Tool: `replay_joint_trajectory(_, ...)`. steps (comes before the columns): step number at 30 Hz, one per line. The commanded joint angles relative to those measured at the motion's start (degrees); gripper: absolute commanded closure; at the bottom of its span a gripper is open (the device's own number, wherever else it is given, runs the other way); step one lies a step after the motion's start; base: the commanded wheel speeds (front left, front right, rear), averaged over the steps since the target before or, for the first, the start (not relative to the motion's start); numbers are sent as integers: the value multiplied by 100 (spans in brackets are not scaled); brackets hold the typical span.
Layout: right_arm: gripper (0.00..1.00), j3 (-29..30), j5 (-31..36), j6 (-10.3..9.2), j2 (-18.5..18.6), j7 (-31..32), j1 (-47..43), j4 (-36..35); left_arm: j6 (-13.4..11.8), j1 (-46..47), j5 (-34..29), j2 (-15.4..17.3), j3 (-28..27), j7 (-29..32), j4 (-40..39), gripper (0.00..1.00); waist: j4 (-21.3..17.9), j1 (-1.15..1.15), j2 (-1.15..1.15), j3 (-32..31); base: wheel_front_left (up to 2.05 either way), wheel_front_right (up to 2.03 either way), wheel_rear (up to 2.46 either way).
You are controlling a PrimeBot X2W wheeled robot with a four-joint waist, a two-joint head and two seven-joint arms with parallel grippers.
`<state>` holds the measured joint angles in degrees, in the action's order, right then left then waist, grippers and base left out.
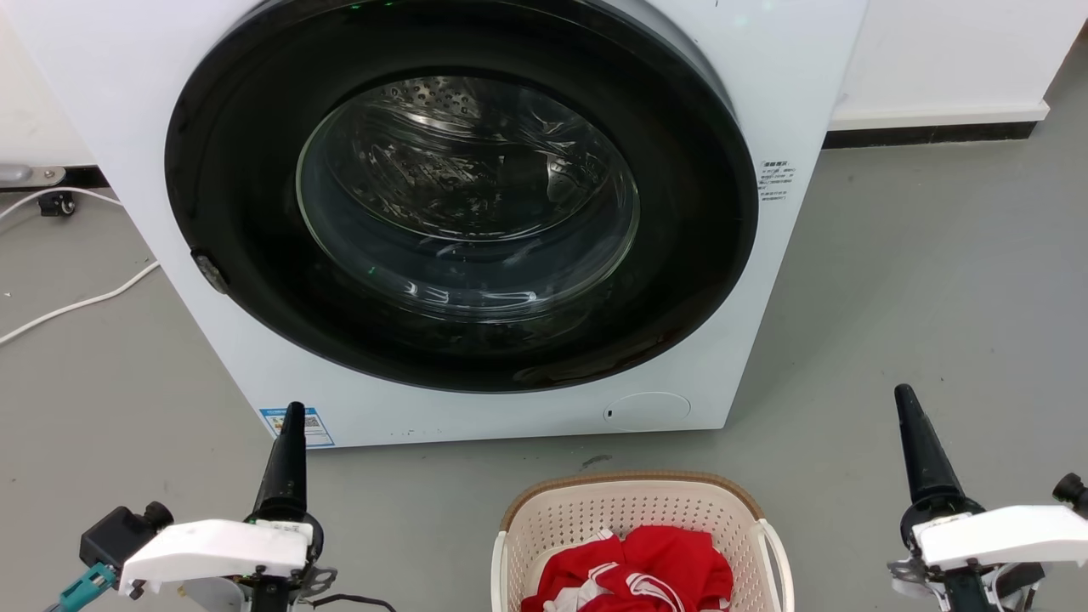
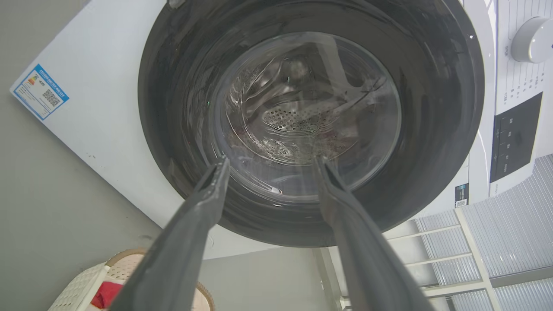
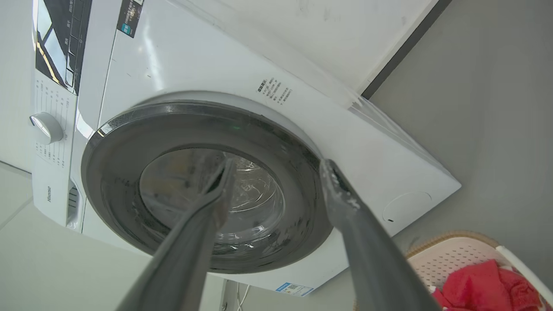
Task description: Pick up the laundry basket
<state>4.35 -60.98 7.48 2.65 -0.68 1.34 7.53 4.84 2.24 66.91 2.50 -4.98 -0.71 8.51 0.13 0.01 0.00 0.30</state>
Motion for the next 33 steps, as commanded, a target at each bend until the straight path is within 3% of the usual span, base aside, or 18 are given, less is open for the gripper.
replay_joint_trajectory(1,0,-31,365,1,16,-69,16,-177,-37,4,-294,23,35,-69,-164,0,2,0,0,-1,0,0,0)
replay_joint_trajectory(14,0,-195,1981,1,20,-358,-146,-547,-94,-139,-1680,29,186,-357,-429,0,1,0,0,-1,0,0,0)
replay_joint_trajectory(33,0,-286,3554,2,24,-674,-320,-752,-178,-248,-3166,34,390,-672,-599,0,11,-1,0,21,0,0,0)
